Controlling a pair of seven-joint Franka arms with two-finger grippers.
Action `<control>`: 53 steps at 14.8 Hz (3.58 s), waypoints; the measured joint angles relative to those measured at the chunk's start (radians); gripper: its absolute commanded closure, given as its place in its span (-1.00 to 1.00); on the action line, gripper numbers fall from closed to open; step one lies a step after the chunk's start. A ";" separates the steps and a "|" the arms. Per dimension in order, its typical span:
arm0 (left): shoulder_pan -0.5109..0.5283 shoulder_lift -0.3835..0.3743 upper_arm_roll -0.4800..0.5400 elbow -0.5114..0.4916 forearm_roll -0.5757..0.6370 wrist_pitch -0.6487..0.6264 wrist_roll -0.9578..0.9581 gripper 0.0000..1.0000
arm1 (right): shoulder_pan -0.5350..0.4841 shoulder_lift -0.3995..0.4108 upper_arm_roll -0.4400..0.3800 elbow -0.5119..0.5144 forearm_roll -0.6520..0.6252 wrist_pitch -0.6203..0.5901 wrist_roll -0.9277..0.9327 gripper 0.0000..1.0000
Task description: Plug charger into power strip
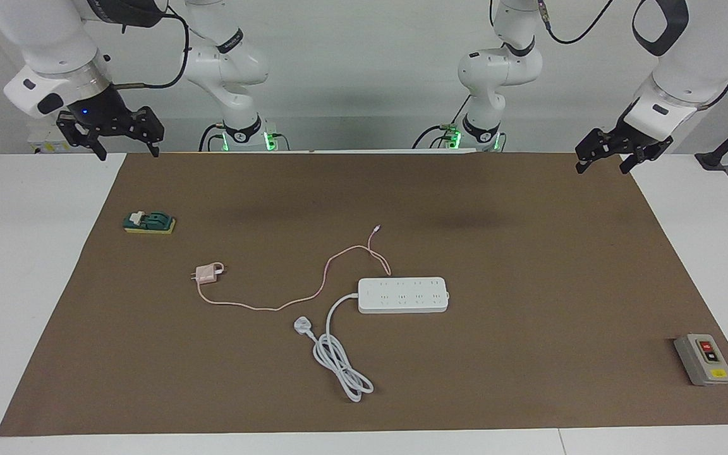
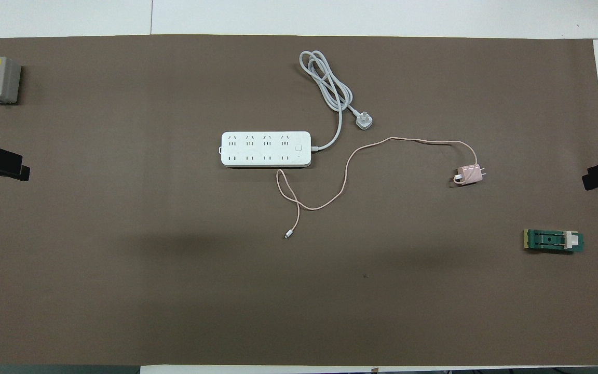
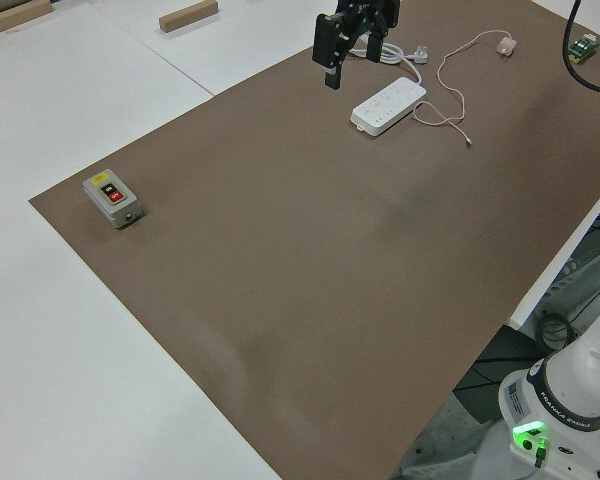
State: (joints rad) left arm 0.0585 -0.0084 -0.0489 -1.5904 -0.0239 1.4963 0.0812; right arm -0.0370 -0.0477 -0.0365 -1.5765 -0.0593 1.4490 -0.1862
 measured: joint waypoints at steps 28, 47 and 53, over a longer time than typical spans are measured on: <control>0.000 0.000 0.000 0.000 0.000 0.000 0.000 -1.00 | -0.010 0.009 -0.001 -0.041 0.063 0.005 0.683 -1.00; 0.000 0.000 0.000 0.000 0.000 0.000 0.000 -1.00 | -0.205 0.279 -0.009 -0.195 0.500 0.263 1.008 -1.00; 0.000 0.000 0.000 0.000 0.000 0.000 0.000 -1.00 | -0.237 0.397 -0.009 -0.205 0.620 0.273 0.980 -1.00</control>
State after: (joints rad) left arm 0.0585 -0.0084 -0.0489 -1.5905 -0.0239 1.4963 0.0811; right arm -0.2739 0.3494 -0.0456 -1.7812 0.5606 1.7223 0.7941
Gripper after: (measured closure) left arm 0.000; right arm 0.000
